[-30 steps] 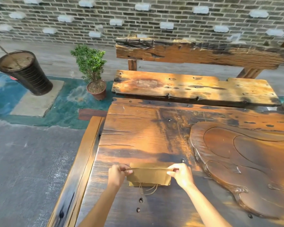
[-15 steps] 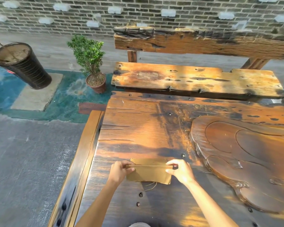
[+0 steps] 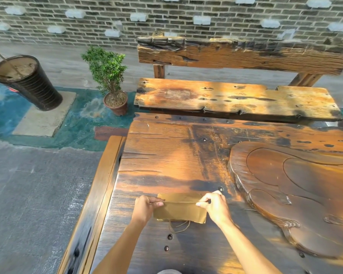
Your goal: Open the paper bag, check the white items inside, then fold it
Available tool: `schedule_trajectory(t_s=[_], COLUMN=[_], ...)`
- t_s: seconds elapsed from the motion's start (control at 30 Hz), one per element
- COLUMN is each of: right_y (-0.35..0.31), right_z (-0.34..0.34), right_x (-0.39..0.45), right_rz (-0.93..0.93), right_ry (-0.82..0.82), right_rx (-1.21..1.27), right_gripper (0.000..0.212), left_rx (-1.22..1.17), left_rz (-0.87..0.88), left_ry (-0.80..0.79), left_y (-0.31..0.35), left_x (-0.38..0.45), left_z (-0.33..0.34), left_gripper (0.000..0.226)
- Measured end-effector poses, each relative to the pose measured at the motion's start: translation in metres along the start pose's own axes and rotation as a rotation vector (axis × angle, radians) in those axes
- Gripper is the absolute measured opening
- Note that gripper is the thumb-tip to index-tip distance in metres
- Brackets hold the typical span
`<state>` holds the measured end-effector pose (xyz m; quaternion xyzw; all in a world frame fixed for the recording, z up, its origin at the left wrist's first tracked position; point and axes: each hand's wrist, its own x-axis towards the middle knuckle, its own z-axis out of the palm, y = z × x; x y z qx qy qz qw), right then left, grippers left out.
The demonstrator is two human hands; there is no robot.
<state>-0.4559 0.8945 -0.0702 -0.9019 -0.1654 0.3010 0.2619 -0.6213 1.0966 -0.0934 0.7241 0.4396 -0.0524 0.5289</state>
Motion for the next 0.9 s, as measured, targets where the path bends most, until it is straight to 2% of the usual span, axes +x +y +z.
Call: schedule_trajectory(t_s=[0.07, 0.17, 0.3, 0.37, 0.43, 0.5, 0.63, 0.77, 0.83, 0.9], right_y=[0.000, 0.001, 0.004, 0.008, 0.010, 0.012, 0.016, 0.018, 0.015, 0.014], right_z=[-0.003, -0.004, -0.002, -0.002, -0.004, -0.008, -0.013, -0.015, -0.017, -0.016], right_x=[0.001, 0.003, 0.002, 0.000, -0.004, -0.008, -0.012, -0.014, -0.014, -0.014], right_rz=[-0.012, -0.047, -0.001, 0.016, -0.007, -0.038, -0.029, -0.037, -0.033, -0.077], right_ry=[-0.009, -0.016, 0.017, 0.029, 0.039, 0.029, -0.022, -0.059, -0.043, 0.006], right_rx=[-0.028, -0.051, 0.000, 0.053, 0.104, 0.112, 0.090, 0.101, 0.090, 0.091], right_gripper=[0.014, 0.015, 0.025, 0.022, 0.011, 0.005, 0.016, 0.012, 0.009, 0.016], left_rx=[0.019, 0.050, 0.051, 0.062, 0.084, 0.090, 0.105, 0.111, 0.141, 0.163], left_rz=[0.010, 0.030, 0.022, 0.027, 0.041, 0.053, 0.064, 0.118, 0.145, 0.216], left_ry=[0.012, 0.020, -0.003, -0.002, 0.029, 0.036, 0.028, 0.088, 0.123, 0.173], left_y=[-0.002, -0.003, -0.004, -0.006, -0.008, -0.010, -0.007, -0.008, -0.005, -0.003], left_x=[0.003, 0.002, 0.000, -0.002, -0.002, -0.002, -0.008, -0.020, -0.027, -0.029], left_z=[0.001, 0.000, -0.002, -0.003, -0.003, -0.004, -0.006, -0.004, -0.004, -0.002], left_gripper=[0.012, 0.016, 0.013, 0.017, 0.010, 0.015, 0.022, 0.025, 0.030, 0.036])
